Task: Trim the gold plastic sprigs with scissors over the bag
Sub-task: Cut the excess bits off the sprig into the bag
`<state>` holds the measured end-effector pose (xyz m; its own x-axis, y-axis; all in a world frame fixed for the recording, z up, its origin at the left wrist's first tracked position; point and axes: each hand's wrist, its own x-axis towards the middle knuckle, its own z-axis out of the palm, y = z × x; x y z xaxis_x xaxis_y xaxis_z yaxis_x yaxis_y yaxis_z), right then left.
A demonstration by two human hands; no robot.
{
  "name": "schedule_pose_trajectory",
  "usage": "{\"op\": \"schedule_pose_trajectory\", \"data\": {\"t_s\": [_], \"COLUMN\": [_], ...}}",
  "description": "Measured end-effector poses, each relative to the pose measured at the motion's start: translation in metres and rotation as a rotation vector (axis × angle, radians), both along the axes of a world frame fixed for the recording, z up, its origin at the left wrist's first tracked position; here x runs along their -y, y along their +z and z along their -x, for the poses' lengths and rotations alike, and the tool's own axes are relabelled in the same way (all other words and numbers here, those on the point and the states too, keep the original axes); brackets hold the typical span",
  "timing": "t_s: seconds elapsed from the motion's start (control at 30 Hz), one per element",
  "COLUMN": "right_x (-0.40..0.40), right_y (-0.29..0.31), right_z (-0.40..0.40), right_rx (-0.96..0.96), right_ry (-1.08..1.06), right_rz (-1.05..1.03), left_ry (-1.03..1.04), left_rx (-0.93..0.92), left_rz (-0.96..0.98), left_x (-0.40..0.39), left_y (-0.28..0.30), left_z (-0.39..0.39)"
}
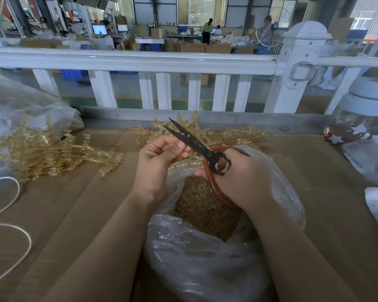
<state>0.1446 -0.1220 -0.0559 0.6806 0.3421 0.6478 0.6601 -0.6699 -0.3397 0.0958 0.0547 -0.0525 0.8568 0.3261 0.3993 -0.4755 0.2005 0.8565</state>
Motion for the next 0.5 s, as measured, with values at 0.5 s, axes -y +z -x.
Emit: {"op": "schedule_pose_trajectory", "data": {"t_s": [0.5], "right_x": [0.001], "right_y": [0.0], "right_z": [0.0], "right_rx": [0.012], "right_ry": [-0.034], "right_rz": [0.029], "left_ry": [0.069], "left_rx": [0.008], "left_rz": [-0.135], "left_x": [0.015], "left_y": [0.006], "left_z": [0.005]}}
